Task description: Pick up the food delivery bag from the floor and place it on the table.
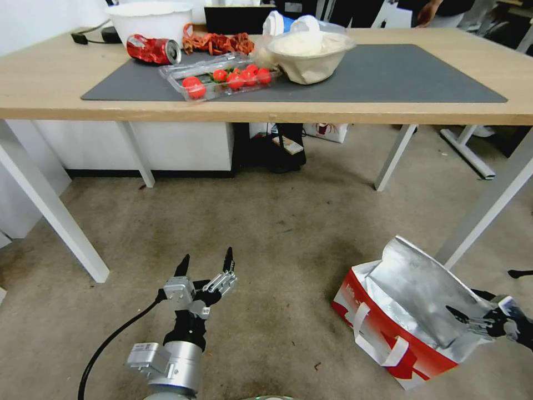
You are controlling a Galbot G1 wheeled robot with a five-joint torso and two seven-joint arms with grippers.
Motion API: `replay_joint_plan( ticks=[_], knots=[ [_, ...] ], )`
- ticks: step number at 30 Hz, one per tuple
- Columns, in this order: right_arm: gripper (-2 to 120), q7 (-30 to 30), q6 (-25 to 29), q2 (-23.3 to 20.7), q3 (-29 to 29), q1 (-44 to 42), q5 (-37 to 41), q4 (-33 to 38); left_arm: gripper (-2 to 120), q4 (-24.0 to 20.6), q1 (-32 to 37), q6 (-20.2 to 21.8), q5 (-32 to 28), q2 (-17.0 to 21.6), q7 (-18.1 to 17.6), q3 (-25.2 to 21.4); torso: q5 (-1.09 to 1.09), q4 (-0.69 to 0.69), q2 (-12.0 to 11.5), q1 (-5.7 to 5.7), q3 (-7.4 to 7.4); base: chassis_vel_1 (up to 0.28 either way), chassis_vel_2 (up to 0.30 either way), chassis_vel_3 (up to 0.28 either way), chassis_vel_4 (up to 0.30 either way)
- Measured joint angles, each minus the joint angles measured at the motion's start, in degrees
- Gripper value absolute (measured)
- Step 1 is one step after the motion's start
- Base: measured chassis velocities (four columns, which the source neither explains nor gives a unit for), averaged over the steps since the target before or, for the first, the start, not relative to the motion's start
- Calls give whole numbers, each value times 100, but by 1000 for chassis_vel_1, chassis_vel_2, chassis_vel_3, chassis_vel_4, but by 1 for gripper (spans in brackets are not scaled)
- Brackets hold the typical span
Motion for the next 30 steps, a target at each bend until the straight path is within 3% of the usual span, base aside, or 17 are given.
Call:
replay_joint_plan(
  ticks=[2,4,19,26,30],
  knots=[
    [69,3,-1,3,1,-3,-4,1,100,-2,1,-3,-4,4,-1,-3,0,0,0,0,0,0,0,0,0],
    [52,31,-24,31,19,-35,-20,43,100,-4,2,-40,-32,30,-3,-12,0,-1,0,0,0,0,0,0,0],
    [0,202,-44,108,46,-122,40,158,100,-18,-14,-87,-78,68,-13,-35,0,-1,0,0,0,0,0,0,0],
    [0,140,-108,133,29,-240,529,412,100,-18,-27,-91,-78,61,-16,-48,0,-1,0,0,0,0,0,0,0],
    [0,203,-300,126,70,-481,1162,974,100,-38,-28,-93,-79,57,-22,-76,0,0,1,0,0,0,0,0,0]
  ],
)
